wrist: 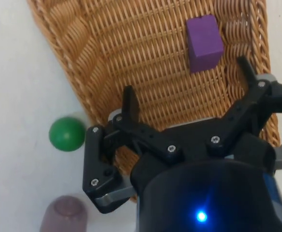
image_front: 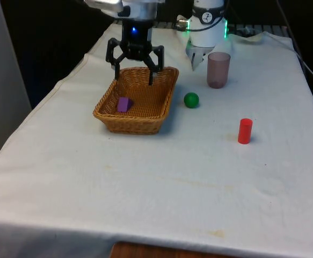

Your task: Pick up the triangular block and place it into the basket.

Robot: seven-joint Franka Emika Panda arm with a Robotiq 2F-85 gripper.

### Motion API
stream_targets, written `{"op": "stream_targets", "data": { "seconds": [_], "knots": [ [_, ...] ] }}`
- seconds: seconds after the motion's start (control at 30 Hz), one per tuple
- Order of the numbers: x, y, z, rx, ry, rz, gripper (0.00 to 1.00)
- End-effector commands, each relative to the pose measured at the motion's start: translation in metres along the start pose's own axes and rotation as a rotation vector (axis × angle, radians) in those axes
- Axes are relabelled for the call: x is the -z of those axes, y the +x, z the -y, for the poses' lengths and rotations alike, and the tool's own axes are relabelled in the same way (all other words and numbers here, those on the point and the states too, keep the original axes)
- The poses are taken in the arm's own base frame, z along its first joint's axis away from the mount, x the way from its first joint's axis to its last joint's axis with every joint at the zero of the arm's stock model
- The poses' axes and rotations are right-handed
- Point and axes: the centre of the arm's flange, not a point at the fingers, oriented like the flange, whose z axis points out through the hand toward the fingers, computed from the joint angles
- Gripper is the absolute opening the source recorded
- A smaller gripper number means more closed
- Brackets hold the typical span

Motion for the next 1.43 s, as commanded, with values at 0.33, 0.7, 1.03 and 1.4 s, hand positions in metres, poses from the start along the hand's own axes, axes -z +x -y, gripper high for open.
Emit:
{"op": "stream_targets", "data": {
  "seconds": [0.33,0.7,1.03,1.4],
  "knots": [
    [0.036,0.008,-0.005,-0.023,0.018,-0.027,1.00],
    [0.074,0.018,0.000,-0.031,0.040,-0.058,1.00],
    [0.107,0.034,0.008,-0.024,0.039,-0.071,1.00],
    [0.108,0.046,0.023,-0.005,0.060,-0.020,1.00]
  ]
}}
